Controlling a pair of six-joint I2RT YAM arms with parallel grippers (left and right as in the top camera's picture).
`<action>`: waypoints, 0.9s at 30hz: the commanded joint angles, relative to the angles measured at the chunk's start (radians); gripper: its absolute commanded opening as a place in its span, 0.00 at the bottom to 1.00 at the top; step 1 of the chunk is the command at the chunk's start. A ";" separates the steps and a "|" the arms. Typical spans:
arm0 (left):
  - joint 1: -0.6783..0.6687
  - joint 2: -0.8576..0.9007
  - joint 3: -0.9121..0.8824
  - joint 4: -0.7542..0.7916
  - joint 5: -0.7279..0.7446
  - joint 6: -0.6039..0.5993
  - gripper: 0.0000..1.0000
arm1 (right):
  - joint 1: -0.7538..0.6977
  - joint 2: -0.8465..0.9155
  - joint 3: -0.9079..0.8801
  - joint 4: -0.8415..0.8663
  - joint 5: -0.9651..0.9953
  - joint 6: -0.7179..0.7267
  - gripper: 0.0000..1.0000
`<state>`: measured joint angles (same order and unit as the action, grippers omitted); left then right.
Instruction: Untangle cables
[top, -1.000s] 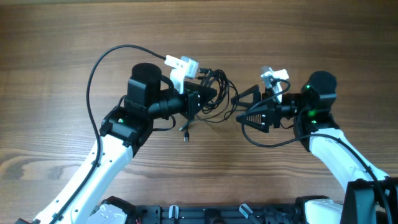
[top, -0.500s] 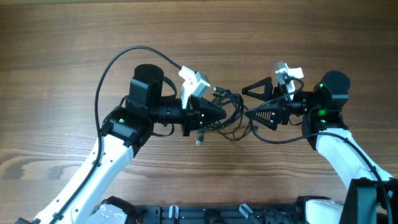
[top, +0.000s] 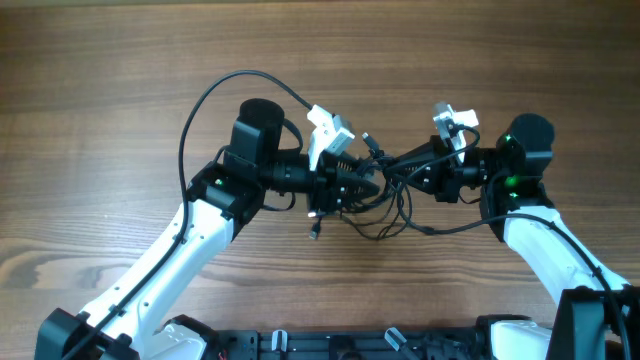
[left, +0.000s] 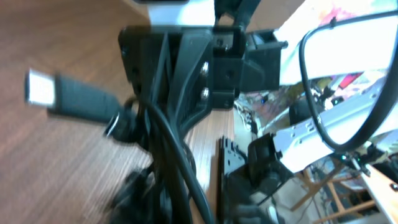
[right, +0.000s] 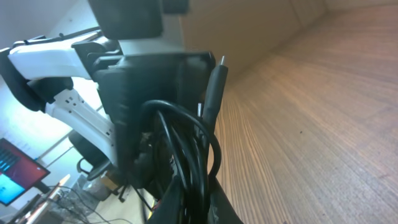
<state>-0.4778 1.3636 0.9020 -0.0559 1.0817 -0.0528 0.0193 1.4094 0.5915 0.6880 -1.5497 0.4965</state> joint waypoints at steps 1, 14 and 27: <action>0.000 -0.001 0.007 0.065 -0.076 -0.108 1.00 | 0.003 0.007 0.005 -0.002 0.012 0.027 0.04; -0.002 0.001 0.007 0.037 -0.597 -0.741 1.00 | 0.003 0.007 0.005 -0.202 0.563 0.396 0.04; -0.082 0.145 0.007 0.039 -0.638 -0.741 0.83 | 0.003 0.007 0.005 -0.207 0.499 0.428 0.04</action>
<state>-0.5560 1.4651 0.9020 -0.0185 0.4564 -0.7918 0.0189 1.4094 0.5915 0.4755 -1.0103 0.9005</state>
